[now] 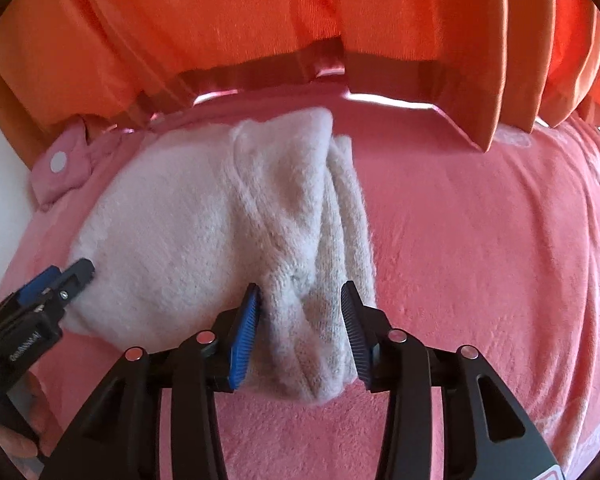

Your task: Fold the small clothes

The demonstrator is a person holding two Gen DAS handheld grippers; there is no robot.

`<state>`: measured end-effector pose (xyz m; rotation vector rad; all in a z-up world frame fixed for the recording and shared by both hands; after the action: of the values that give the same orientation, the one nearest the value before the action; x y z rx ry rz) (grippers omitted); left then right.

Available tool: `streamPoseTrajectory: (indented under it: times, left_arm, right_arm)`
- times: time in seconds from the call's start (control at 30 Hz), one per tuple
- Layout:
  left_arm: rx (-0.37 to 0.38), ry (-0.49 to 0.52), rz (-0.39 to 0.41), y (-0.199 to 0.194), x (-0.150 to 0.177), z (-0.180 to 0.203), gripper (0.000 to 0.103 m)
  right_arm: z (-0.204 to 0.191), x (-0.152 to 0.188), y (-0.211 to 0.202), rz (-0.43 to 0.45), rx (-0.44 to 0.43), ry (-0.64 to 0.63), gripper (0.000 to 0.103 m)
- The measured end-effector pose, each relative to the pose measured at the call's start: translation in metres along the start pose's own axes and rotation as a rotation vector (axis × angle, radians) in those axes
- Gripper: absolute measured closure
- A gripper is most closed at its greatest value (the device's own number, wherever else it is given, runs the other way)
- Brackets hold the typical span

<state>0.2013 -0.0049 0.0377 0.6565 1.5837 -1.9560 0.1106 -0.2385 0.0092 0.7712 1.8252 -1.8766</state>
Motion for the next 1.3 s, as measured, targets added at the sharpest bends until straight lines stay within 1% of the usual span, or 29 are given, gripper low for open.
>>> streamPoseTrajectory:
  times: [0.13, 0.17, 0.2, 0.23, 0.27, 0.33, 0.43, 0.57, 0.67, 0.77, 0.83, 0.97, 1.1, 1.3]
  left_arm:
    - [-0.032, 0.016, 0.021, -0.005, 0.005, 0.001, 0.022]
    - [-0.045, 0.021, 0.027, -0.007, 0.007, 0.0, 0.016]
    - [-0.059, 0.023, 0.036, -0.009, 0.009, 0.0, 0.013]
    - [-0.069, 0.023, 0.046, -0.013, 0.012, 0.0, 0.012]
    - [-0.071, 0.023, 0.048, -0.015, 0.014, 0.0, 0.012]
    - [-0.084, 0.017, 0.044, -0.02, 0.022, -0.001, 0.008]
    - [-0.107, 0.014, 0.035, -0.026, 0.04, -0.002, 0.008]
    - [-0.14, 0.027, 0.016, -0.031, 0.071, -0.002, 0.008]
    - [-0.152, 0.043, -0.008, -0.031, 0.088, -0.001, 0.008]
    - [-0.161, 0.053, -0.017, -0.03, 0.099, 0.0, 0.008]
    - [-0.164, 0.044, -0.02, -0.03, 0.104, -0.001, 0.008]
    - [-0.17, 0.026, -0.02, -0.029, 0.11, -0.002, 0.008]
    - [-0.173, 0.055, -0.015, -0.027, 0.113, 0.004, 0.008]
    - [-0.169, 0.085, -0.001, -0.028, 0.116, 0.01, 0.008]
  right_arm:
    - [-0.005, 0.009, -0.011, 0.041, 0.004, 0.028, 0.062]
    - [-0.007, 0.011, -0.014, 0.052, 0.01, 0.027, 0.061]
    - [-0.011, 0.016, -0.018, 0.063, 0.022, 0.021, 0.058]
    - [-0.015, 0.022, -0.021, 0.069, 0.033, 0.011, 0.049]
    - [-0.018, 0.029, -0.024, 0.072, 0.047, 0.002, 0.044]
    - [-0.022, 0.042, -0.029, 0.081, 0.074, -0.008, 0.041]
    - [-0.026, 0.06, -0.033, 0.081, 0.115, -0.029, 0.037]
    - [-0.027, 0.079, -0.042, 0.095, 0.167, -0.057, 0.036]
    - [-0.025, 0.089, -0.046, 0.098, 0.165, -0.034, 0.035]
    - [-0.023, 0.101, -0.045, 0.07, 0.151, -0.008, 0.035]
    - [-0.024, 0.106, -0.043, 0.059, 0.146, -0.004, 0.035]
    - [-0.033, 0.112, -0.042, 0.054, 0.15, -0.035, 0.035]
    - [-0.043, 0.112, -0.04, 0.061, 0.171, -0.076, 0.035]
    - [-0.051, 0.114, -0.037, 0.054, 0.167, -0.097, 0.035]
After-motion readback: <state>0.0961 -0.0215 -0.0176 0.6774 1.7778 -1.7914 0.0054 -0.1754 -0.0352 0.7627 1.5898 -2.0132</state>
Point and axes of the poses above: each gripper's, at about its wrist camera, not at the fingertips, and y roughly the way its jaws point, z to its right, x to its underside, the point moved 2 cm from there along y, roughly the way its jaws point, and after that the axes turned 10 degrees about -y, right-handed, at the moved point
